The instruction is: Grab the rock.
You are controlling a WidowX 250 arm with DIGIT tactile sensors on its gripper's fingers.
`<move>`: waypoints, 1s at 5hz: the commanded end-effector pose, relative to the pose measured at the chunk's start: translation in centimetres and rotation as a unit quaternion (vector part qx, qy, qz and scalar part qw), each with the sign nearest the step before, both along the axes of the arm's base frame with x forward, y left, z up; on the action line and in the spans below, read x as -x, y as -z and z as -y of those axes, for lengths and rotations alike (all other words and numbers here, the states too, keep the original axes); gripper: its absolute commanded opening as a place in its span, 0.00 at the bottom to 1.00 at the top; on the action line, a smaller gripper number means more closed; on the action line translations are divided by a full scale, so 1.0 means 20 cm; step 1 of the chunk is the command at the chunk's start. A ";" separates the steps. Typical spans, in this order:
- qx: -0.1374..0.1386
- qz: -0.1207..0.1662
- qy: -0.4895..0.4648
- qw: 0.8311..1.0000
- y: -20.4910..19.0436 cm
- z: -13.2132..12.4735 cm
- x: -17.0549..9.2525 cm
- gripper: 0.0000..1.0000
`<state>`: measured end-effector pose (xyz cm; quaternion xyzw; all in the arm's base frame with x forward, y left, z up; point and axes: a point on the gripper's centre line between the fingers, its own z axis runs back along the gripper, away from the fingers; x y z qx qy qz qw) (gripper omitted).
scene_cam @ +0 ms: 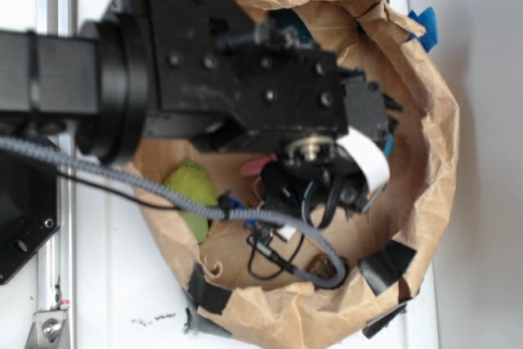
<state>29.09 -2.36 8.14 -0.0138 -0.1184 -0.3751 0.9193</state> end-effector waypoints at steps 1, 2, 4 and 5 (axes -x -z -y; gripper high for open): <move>0.031 0.045 0.080 0.995 -0.01 0.18 0.01 1.00; 0.058 0.042 0.099 0.993 0.03 0.21 0.02 1.00; 0.075 0.046 0.121 0.989 0.13 0.31 0.01 1.00; 0.090 0.041 0.134 0.986 0.15 0.36 0.02 1.00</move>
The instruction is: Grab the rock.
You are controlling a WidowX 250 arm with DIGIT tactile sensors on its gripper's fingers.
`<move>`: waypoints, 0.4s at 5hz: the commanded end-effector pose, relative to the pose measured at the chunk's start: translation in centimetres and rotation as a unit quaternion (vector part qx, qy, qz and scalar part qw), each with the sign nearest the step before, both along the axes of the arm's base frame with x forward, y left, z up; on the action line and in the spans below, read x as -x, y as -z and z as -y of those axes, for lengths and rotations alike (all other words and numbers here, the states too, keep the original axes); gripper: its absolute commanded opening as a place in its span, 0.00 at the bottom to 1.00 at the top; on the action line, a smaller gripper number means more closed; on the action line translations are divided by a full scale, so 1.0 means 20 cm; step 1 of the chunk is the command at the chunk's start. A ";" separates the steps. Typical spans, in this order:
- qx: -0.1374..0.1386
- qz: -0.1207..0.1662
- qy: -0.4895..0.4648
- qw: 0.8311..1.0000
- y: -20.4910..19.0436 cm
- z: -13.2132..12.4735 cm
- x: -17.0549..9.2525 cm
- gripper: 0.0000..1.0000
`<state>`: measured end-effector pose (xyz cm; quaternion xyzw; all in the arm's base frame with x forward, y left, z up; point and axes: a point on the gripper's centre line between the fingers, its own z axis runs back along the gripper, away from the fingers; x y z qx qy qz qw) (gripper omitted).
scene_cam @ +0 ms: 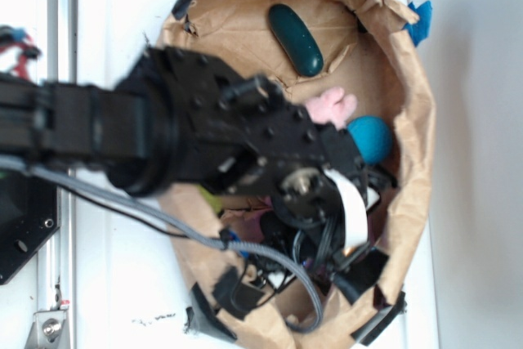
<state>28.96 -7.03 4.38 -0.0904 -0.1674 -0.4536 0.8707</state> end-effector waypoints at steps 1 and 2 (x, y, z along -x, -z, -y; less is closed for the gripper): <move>0.057 0.013 0.056 0.997 -0.04 0.19 0.01 1.00; 0.063 0.038 0.065 0.995 -0.04 0.20 -0.01 1.00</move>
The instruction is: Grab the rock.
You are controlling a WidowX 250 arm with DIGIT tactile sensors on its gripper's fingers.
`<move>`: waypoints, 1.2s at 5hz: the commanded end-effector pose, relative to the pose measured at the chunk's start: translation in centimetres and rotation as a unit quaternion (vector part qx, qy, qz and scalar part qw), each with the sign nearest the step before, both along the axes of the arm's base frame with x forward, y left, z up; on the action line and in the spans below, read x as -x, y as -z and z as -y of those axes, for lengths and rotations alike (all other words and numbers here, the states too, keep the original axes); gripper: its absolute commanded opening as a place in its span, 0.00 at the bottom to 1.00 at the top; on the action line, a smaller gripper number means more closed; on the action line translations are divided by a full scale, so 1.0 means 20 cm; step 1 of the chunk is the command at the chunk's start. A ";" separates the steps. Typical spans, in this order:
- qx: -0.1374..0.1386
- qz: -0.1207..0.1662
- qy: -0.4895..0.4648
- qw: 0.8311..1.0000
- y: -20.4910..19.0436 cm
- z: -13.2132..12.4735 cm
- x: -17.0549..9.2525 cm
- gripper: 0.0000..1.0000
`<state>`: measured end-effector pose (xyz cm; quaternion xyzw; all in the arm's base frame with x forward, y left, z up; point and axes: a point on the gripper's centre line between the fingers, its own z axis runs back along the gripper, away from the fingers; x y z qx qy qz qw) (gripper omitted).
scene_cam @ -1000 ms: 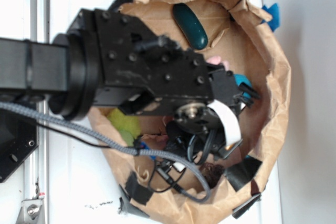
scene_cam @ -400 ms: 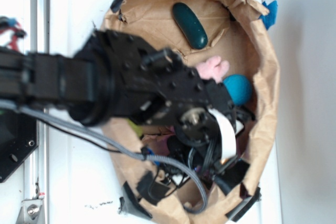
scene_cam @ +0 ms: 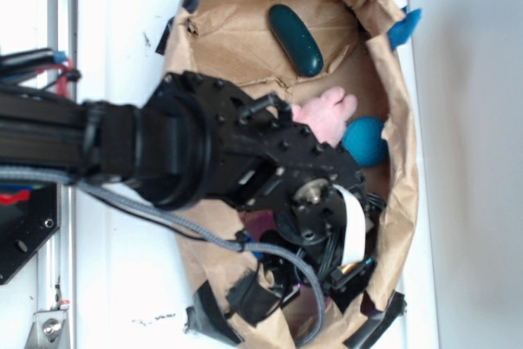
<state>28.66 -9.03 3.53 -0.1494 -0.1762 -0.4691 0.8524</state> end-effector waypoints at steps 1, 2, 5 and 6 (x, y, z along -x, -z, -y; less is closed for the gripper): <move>0.009 0.075 0.023 0.997 -0.09 0.09 -0.05 0.00; 0.005 0.076 -0.002 0.997 -0.10 0.04 -0.08 0.00; -0.049 0.021 -0.117 0.992 -0.38 -0.20 0.04 0.00; -0.096 -0.030 -0.157 0.982 -0.52 -0.27 0.11 0.00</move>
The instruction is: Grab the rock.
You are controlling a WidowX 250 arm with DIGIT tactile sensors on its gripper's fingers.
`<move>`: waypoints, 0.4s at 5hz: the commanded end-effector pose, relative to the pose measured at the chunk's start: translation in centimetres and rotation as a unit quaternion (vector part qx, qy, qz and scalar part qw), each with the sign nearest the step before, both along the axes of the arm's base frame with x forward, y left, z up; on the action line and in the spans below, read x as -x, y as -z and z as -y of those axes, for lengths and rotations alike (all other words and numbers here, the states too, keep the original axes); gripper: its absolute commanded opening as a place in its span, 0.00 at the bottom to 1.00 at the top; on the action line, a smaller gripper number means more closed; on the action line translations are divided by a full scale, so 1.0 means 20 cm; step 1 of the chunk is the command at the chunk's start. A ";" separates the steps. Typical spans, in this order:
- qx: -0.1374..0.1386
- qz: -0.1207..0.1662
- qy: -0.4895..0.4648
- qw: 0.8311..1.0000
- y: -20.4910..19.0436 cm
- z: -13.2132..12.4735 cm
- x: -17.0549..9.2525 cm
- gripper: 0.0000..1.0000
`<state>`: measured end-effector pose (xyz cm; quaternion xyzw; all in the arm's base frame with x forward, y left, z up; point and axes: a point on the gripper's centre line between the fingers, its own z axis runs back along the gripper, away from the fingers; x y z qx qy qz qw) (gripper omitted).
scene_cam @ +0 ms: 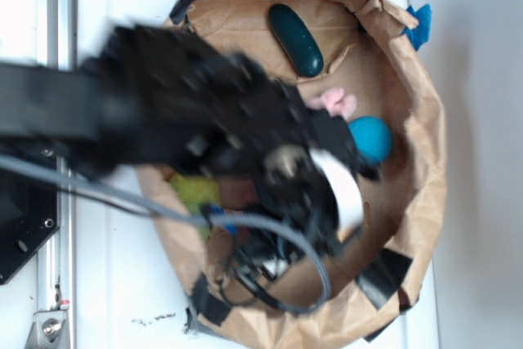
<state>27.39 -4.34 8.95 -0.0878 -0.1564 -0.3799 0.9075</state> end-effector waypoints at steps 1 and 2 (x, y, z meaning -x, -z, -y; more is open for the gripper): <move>-0.065 -0.089 -0.161 0.981 -0.39 -0.11 0.09 0.00; -0.095 -0.097 -0.245 0.960 -0.50 -0.11 0.12 0.00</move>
